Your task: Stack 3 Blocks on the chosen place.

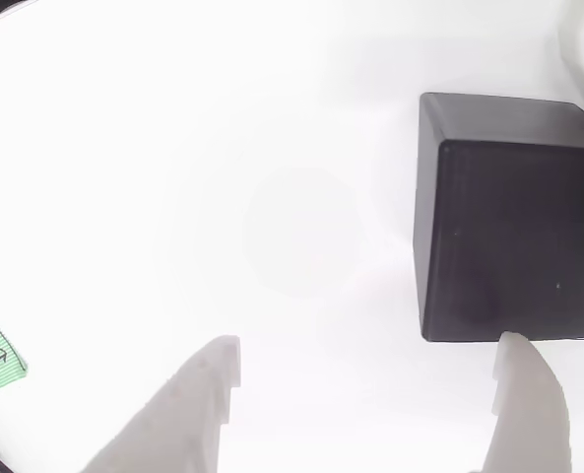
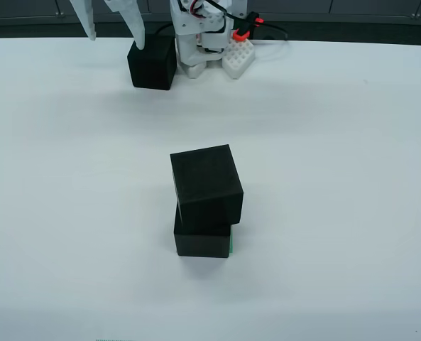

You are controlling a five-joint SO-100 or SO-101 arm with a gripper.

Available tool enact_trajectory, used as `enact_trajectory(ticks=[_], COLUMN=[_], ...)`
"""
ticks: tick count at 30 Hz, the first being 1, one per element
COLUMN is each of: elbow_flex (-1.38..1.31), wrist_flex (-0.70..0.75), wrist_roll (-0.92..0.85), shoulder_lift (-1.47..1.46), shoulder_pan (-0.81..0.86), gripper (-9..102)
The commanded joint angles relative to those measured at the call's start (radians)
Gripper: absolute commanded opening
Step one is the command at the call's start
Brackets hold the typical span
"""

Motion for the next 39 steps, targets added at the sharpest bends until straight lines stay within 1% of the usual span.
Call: enact_trajectory(ticks=[1, 5, 13, 20, 26, 30, 35, 39], elbow_flex=[0.025, 0.074, 0.167, 0.172, 0.184, 0.167, 0.101, 0.012], wrist_flex=[0.015, 0.003, -0.103, -0.103, -0.209, -0.245, -0.229, -0.098], wrist_roll=[-0.008, -0.008, -0.008, 0.005, 0.006, 0.008, 0.009, 0.011], shoulder_lift=[0.055, 0.092, 0.129, 0.126, 0.091, 0.051, -0.009, -0.034], shoulder_pan=[-0.006, -0.006, 0.005, 0.009, 0.02, 0.029, 0.037, 0.032], gripper=[30, 30, 30, 30, 30, 30, 30, 30])
